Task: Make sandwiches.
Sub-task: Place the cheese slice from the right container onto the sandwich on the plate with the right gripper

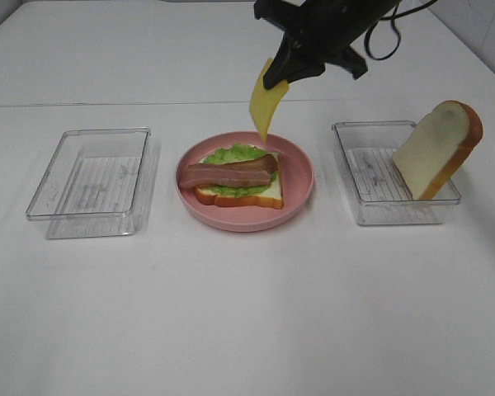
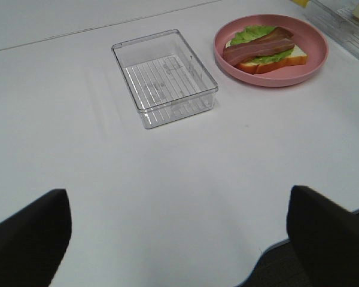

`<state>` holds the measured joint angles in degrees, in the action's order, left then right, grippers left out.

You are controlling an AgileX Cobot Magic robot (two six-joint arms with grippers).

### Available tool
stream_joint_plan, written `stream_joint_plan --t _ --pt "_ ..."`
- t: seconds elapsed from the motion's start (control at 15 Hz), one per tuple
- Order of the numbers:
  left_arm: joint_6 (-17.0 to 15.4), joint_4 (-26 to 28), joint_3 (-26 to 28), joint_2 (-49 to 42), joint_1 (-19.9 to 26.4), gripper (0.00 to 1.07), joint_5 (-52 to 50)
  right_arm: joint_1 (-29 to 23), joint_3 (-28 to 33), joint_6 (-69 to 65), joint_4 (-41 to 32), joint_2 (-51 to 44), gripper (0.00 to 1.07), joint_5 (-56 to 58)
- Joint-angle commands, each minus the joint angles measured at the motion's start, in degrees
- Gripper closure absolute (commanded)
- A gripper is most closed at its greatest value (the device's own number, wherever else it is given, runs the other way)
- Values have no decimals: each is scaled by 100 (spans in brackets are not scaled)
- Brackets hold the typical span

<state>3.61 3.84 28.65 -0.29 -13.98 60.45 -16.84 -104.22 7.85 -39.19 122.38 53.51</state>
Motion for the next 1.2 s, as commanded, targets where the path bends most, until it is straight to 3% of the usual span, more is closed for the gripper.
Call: stream_joint_plan --t 0.07,0.33,0.53,0.8,1.0,1.2 --pt "0 23 -6 -132 -11 14 -52 -218 -6 361 -756 407 107 -34" --pt "0 23 -6 -132 -11 14 -52 -321 -6 768 -1845 957 107 -97" --pt "0 23 -6 -132 -11 14 -52 -315 -6 705 -1793 1226 107 -378" --pt "0 23 -6 -132 -11 14 -52 -304 -23 321 -1123 1215 107 -642" --pt "0 23 -6 -132 -11 14 -52 -304 -23 34 -814 1215 94 -699" --pt "0 23 -6 -132 -11 14 -52 -304 -23 -229 -298 1152 68 -710"
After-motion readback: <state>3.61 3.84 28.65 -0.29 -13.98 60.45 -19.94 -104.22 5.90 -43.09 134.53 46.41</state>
